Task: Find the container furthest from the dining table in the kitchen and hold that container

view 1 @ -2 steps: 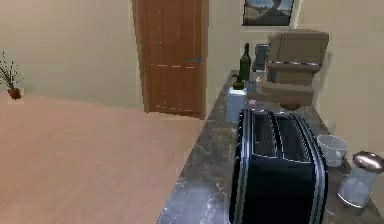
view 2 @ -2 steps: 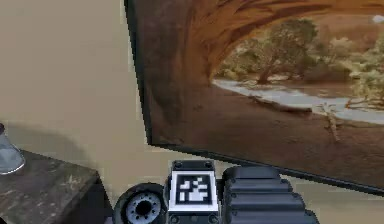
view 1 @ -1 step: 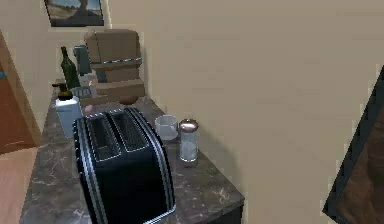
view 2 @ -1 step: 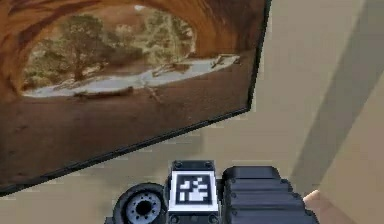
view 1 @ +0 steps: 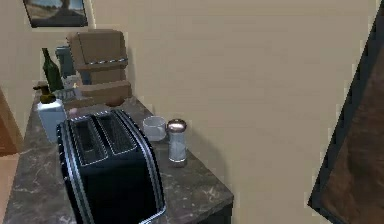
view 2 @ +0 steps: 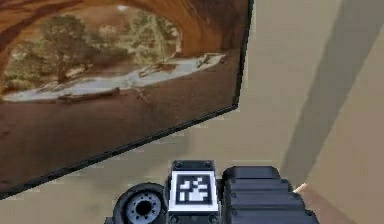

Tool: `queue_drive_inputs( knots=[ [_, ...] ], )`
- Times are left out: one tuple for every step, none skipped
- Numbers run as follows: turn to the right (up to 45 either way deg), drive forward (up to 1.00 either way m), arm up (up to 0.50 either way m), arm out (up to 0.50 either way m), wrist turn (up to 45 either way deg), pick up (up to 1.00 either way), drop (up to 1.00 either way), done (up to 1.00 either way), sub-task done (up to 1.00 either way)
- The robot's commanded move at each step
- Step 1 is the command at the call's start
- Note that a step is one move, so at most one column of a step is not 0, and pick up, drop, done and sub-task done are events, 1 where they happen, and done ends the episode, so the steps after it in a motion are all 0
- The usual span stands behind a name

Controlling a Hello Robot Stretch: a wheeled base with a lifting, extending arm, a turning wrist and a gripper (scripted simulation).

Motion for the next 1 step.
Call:
queue_drive_inputs(
  knots=[
    [0.0,0.15,0.00,0.00,0.0,0.00,0.00,0.00,0.00]
  ],
)
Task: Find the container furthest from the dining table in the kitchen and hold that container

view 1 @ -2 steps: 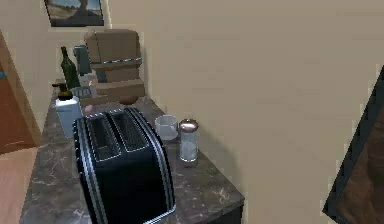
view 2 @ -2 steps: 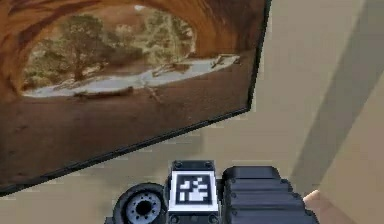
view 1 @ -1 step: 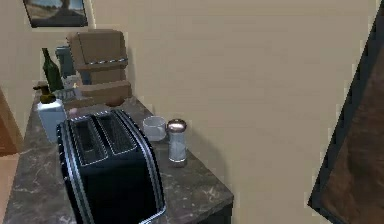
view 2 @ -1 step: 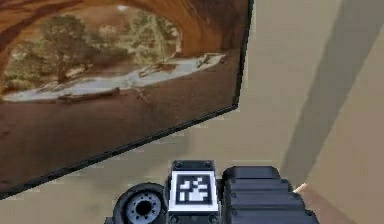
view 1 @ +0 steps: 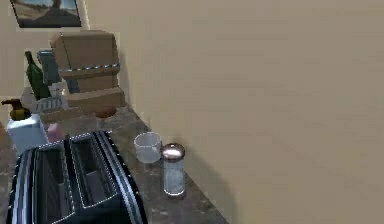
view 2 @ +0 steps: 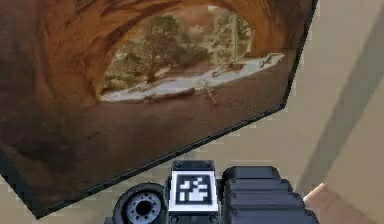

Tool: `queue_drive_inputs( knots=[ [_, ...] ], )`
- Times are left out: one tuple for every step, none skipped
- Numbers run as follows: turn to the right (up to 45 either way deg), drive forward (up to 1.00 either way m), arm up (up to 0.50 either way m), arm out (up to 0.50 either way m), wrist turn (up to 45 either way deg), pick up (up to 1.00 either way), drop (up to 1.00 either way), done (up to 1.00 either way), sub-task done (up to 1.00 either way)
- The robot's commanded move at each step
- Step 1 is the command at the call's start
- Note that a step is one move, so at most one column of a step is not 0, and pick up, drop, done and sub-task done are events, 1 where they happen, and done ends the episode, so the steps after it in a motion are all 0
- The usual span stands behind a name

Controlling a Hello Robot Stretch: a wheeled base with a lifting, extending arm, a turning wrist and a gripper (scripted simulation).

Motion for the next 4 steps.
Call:
queue_drive_inputs(
  knots=[
    [-45.0,0.00,0.00,0.00,0.0,0.00,0.00,0.00,0.00],
    [-45.0,0.00,0.00,0.00,0.0,0.00,0.00,0.00,0.00],
    [-12.0,0.00,0.00,0.00,0.0,0.00,0.00,0.00,0.00],
    [0.0,0.00,0.00,0.32,0.0,0.00,0.00,0.00,0.00]
  ],
)
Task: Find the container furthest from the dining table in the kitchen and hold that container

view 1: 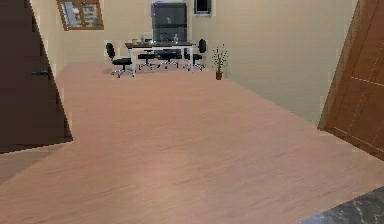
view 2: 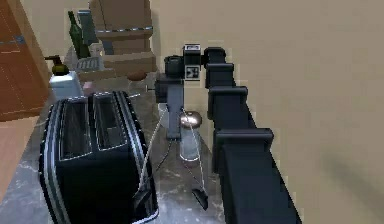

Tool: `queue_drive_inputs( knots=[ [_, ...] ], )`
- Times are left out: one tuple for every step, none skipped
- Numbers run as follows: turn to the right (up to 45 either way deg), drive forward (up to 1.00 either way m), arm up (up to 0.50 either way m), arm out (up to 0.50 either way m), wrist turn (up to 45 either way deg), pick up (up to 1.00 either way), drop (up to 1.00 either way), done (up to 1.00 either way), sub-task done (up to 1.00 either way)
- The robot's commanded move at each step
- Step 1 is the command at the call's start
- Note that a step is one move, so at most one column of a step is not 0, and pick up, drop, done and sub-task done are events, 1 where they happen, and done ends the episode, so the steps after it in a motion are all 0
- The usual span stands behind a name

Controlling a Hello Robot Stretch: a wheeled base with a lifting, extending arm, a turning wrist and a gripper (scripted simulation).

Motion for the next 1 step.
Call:
queue_drive_inputs(
  knots=[
    [0.0,0.00,0.00,0.00,45.0,0.00,0.00,0.00,0.00]
  ],
)
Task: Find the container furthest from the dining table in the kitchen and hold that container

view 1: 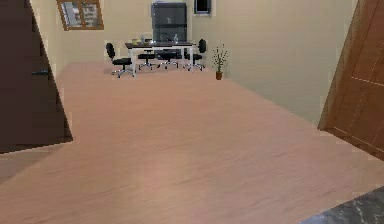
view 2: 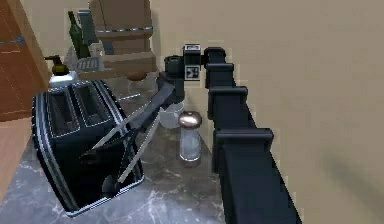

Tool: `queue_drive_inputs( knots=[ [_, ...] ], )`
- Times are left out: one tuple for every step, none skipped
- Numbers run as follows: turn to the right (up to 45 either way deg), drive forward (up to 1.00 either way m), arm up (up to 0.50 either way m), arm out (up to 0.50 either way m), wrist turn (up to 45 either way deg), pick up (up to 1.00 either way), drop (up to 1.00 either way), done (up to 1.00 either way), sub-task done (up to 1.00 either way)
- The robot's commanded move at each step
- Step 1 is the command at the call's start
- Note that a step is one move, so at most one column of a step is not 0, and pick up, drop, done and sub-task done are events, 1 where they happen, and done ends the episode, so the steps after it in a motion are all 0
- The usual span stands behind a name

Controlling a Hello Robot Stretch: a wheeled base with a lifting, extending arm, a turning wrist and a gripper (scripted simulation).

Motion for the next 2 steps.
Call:
queue_drive_inputs(
  knots=[
    [0.0,0.00,0.00,0.00,45.0,0.00,0.00,0.00,0.00],
    [0.0,0.00,0.00,0.00,45.0,0.00,0.00,0.00,0.00]
  ],
)
